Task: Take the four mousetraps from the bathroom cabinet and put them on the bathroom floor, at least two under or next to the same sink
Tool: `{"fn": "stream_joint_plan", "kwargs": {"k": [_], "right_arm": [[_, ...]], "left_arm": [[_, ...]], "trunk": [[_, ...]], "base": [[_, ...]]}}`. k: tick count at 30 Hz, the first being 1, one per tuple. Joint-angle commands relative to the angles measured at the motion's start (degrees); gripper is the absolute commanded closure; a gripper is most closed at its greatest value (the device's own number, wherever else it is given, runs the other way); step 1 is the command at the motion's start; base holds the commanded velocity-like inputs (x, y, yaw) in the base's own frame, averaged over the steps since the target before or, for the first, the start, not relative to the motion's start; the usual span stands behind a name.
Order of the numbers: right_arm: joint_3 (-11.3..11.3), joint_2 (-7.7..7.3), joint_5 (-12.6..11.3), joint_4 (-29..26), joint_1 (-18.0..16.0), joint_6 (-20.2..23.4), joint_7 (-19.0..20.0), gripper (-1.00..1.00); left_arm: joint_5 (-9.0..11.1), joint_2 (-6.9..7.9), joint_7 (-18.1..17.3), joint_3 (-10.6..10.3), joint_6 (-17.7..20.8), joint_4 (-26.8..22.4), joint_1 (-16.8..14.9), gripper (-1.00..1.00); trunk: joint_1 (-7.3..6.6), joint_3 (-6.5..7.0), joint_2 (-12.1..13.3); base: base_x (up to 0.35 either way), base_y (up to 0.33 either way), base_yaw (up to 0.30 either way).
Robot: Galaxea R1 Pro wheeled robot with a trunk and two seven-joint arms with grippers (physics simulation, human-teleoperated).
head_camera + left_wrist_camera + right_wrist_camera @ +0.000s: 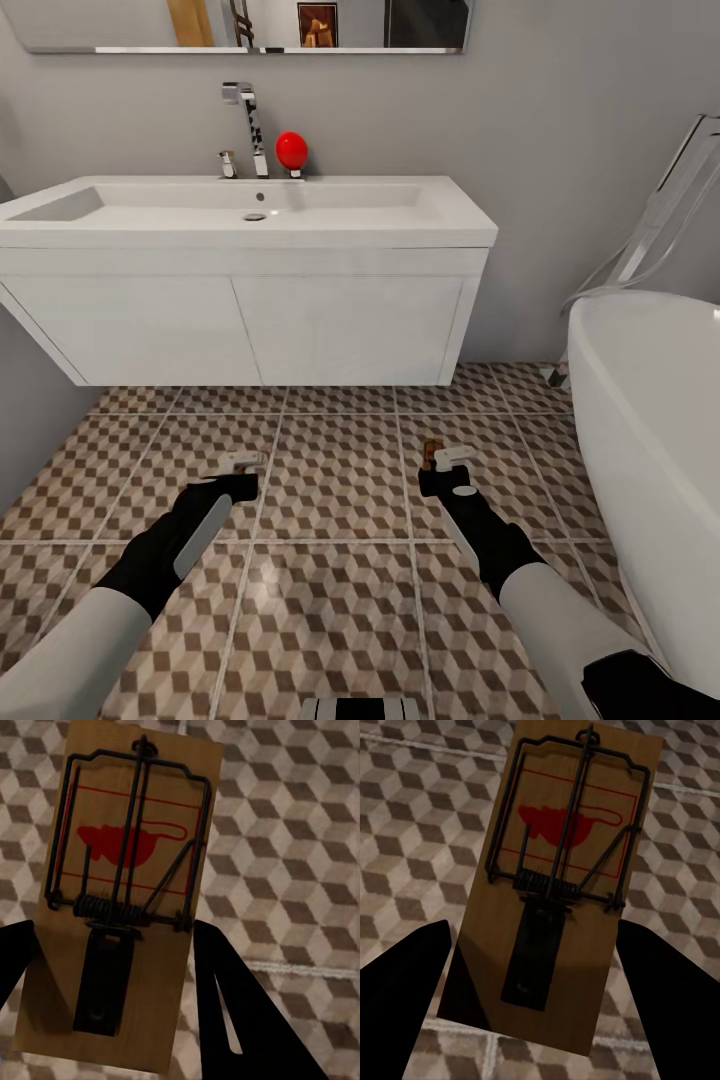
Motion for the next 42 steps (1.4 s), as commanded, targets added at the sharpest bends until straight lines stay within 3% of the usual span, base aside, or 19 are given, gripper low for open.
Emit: {"fn": "stream_joint_plan", "kwargs": {"k": [1, 9, 18, 37, 42], "right_arm": [[0.32, -0.04, -0.24, -0.10, -0.03, 0.35, -0.42, 1.00], [0.32, -0.04, -0.24, -0.10, -0.03, 0.35, -0.42, 1.00], [0.30, -0.04, -0.24, -0.10, -0.03, 0.35, -0.42, 1.00], [0.32, -0.04, -0.24, -0.12, -0.03, 0.35, -0.34, 1.00], [0.31, -0.04, -0.24, -0.12, -0.03, 0.36, -0.34, 1.00]], "left_arm": [[0.39, 0.08, 0.56, -0.25, 0.27, -0.13, -0.04, 1.00], [0.39, -1.02, 0.57, -0.32, 4.95, -0.76, -0.04, 1.00], [0.39, -1.22, 0.57, -0.28, 5.71, -0.94, -0.04, 1.00], [0.39, -2.00, 0.57, -0.34, 5.73, -0.59, -0.04, 1.00], [0.39, -2.03, 0.57, -0.35, 5.73, -0.59, -0.04, 1.00]], "trunk": [[-0.01, -0.05, -0.02], [-0.01, -0.05, -0.02], [-0.01, -0.05, -0.02], [4.16, -3.97, -7.64], [4.29, -5.50, -7.71]], "base": [[0.000, 0.000, 0.000], [0.000, 0.000, 0.000], [0.000, 0.000, 0.000], [0.000, 0.000, 0.000], [0.000, 0.000, 0.000]]}}
